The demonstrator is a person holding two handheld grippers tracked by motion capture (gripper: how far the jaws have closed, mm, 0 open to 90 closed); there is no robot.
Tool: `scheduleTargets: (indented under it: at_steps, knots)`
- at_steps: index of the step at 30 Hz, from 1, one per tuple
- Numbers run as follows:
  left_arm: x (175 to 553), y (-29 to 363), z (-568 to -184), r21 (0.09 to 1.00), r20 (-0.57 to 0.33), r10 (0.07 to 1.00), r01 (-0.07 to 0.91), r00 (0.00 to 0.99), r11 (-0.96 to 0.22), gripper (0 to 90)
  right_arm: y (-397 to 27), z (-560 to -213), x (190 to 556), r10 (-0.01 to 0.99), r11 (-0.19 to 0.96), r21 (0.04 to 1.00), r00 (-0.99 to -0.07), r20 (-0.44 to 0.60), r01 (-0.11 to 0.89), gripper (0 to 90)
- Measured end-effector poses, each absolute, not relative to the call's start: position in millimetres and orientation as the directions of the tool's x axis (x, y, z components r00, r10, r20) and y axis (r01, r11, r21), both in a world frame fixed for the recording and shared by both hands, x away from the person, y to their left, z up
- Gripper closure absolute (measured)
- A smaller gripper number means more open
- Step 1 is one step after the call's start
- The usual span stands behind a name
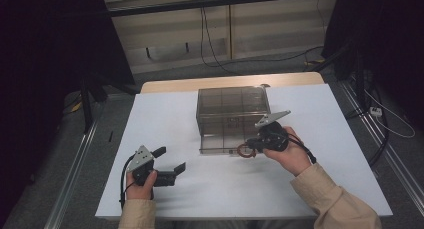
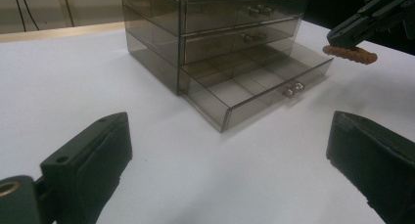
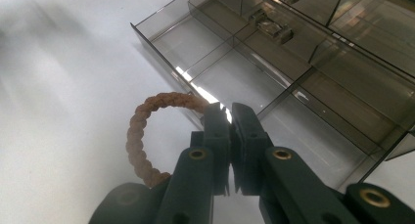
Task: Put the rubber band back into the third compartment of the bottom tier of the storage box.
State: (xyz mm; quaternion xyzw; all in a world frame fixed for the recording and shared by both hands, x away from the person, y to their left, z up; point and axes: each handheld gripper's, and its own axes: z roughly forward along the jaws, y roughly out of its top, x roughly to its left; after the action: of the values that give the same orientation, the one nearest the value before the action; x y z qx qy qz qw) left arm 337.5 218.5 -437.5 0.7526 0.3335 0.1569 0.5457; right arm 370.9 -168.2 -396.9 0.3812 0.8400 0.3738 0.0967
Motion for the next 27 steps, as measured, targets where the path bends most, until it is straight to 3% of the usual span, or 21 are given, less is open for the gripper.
scheduleTargets:
  at_steps: [27]
  knots:
    - [337.7, 218.3, -437.8, 0.925, -0.129, 0.671, 0.332, 0.730, -0.184, 3.1, -174.6, -395.0, 384.8, 0.742, 0.416, 0.694, -0.661, 0.115, 0.588, 86.5]
